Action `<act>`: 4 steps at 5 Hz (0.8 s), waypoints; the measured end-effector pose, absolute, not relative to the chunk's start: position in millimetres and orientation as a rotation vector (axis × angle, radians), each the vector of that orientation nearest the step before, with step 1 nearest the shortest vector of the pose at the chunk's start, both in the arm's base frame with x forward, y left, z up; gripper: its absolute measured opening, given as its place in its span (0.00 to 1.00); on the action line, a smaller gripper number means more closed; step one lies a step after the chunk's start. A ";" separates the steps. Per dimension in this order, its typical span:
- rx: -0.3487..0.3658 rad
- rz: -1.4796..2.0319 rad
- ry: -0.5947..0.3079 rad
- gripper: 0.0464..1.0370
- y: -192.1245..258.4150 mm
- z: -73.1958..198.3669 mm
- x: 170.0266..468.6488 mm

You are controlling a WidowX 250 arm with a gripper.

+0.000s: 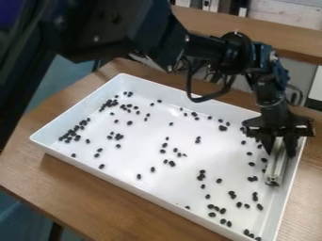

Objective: Sweep into pile

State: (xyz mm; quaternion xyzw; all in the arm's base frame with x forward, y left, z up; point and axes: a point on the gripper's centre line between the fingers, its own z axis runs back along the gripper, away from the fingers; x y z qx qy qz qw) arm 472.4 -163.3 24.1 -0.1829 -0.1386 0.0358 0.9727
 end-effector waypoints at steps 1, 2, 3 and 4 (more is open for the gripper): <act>-0.305 0.110 -0.241 0.35 -139.3 17.4 465.9; -0.239 0.130 -0.196 0.35 -102.7 14.6 452.7; -0.209 0.190 -0.169 0.35 -48.3 12.6 440.5; -0.164 0.248 -0.156 0.35 -3.7 11.6 436.0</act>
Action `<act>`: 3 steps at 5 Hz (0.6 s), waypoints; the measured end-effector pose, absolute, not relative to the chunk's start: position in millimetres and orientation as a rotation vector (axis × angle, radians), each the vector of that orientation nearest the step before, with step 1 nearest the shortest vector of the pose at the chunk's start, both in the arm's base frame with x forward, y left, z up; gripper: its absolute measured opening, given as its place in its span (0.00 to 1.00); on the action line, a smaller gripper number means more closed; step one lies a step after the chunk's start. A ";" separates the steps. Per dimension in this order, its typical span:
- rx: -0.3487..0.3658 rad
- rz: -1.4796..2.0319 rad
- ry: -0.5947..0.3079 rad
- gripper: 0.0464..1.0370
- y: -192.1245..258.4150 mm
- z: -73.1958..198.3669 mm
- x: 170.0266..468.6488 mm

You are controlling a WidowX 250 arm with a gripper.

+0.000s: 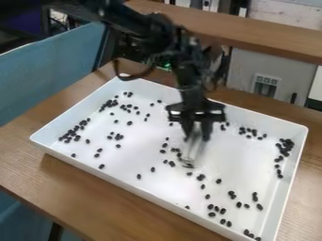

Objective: Sweep into pile

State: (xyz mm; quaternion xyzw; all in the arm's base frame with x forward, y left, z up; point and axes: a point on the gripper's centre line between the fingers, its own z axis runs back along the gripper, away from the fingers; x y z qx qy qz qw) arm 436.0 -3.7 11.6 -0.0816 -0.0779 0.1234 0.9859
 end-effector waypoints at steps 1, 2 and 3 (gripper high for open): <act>-0.080 0.274 -0.141 0.35 43.1 10.9 429.5; -0.020 0.325 -0.112 0.35 97.8 9.5 409.3; -0.008 0.413 -0.083 0.35 145.7 11.9 376.7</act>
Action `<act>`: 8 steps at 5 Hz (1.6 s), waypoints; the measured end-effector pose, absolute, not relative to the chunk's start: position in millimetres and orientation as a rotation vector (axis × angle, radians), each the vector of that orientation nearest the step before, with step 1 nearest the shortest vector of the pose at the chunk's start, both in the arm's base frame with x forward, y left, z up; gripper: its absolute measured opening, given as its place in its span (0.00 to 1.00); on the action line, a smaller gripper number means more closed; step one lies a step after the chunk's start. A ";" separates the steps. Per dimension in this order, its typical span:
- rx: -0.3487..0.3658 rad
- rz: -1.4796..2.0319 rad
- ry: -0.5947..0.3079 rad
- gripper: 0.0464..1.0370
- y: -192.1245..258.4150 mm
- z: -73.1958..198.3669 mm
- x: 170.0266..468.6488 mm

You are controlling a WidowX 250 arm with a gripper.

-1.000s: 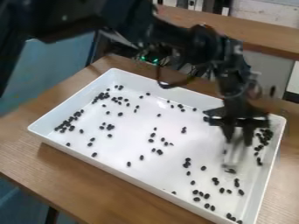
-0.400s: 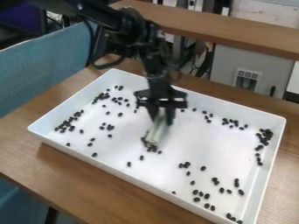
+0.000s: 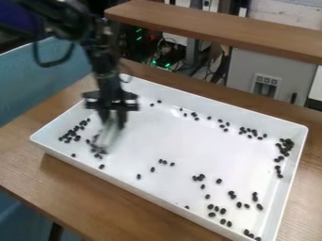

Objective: Sweep into pile

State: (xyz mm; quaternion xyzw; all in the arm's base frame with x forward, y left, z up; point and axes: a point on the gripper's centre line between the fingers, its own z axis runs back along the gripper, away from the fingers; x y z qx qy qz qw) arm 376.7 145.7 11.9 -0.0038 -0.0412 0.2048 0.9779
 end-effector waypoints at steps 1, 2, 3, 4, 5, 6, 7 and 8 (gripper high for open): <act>0.002 0.439 -0.060 0.35 166.7 16.7 363.5; -0.014 0.373 -0.064 0.35 144.7 19.5 374.7; -0.010 0.295 -0.090 0.35 110.5 31.0 389.3; -0.011 0.189 -0.171 0.35 73.2 54.9 412.2; -0.032 0.026 -0.203 0.35 31.3 72.1 428.5; 0.002 -0.242 -0.136 0.35 -26.2 66.1 440.8; -0.008 -0.507 -0.072 0.35 -76.8 45.4 437.2; -0.046 -0.738 -0.057 0.35 -100.9 42.4 429.1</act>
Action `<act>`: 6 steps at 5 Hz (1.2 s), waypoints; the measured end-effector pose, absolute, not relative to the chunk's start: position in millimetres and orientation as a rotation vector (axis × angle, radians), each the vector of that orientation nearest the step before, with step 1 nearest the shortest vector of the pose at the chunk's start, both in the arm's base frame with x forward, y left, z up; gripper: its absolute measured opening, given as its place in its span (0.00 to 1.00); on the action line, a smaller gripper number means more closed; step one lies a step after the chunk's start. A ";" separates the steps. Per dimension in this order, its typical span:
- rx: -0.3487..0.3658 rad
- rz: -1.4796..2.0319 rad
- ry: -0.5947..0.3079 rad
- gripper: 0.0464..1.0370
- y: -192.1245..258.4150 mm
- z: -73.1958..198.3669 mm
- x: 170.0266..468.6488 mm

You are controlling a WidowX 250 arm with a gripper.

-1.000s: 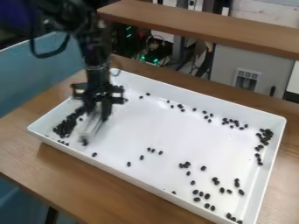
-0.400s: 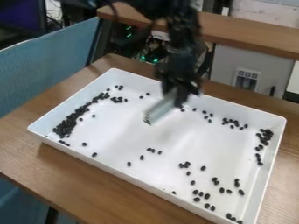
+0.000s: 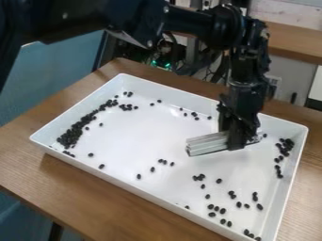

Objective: Sweep into pile

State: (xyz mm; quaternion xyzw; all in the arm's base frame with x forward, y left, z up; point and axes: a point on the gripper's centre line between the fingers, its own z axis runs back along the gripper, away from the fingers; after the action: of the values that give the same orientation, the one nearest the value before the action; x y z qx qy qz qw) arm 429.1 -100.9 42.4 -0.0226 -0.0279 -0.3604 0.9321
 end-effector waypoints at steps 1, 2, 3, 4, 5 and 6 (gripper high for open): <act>-0.110 -0.967 -0.017 0.35 -128.2 32.8 409.7; -0.153 -1.040 0.004 0.35 -138.9 28.8 399.1; -0.151 -1.003 0.027 0.35 -141.2 29.3 412.5; -0.169 -0.955 0.060 0.35 -138.9 19.7 425.1; -0.187 -0.929 0.062 0.35 -136.5 17.2 442.6; -0.189 -0.897 0.048 0.35 -139.4 17.8 455.9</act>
State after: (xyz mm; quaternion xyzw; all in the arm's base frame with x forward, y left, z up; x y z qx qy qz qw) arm 455.9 -139.4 17.8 -0.0912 0.0233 -0.4330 0.8965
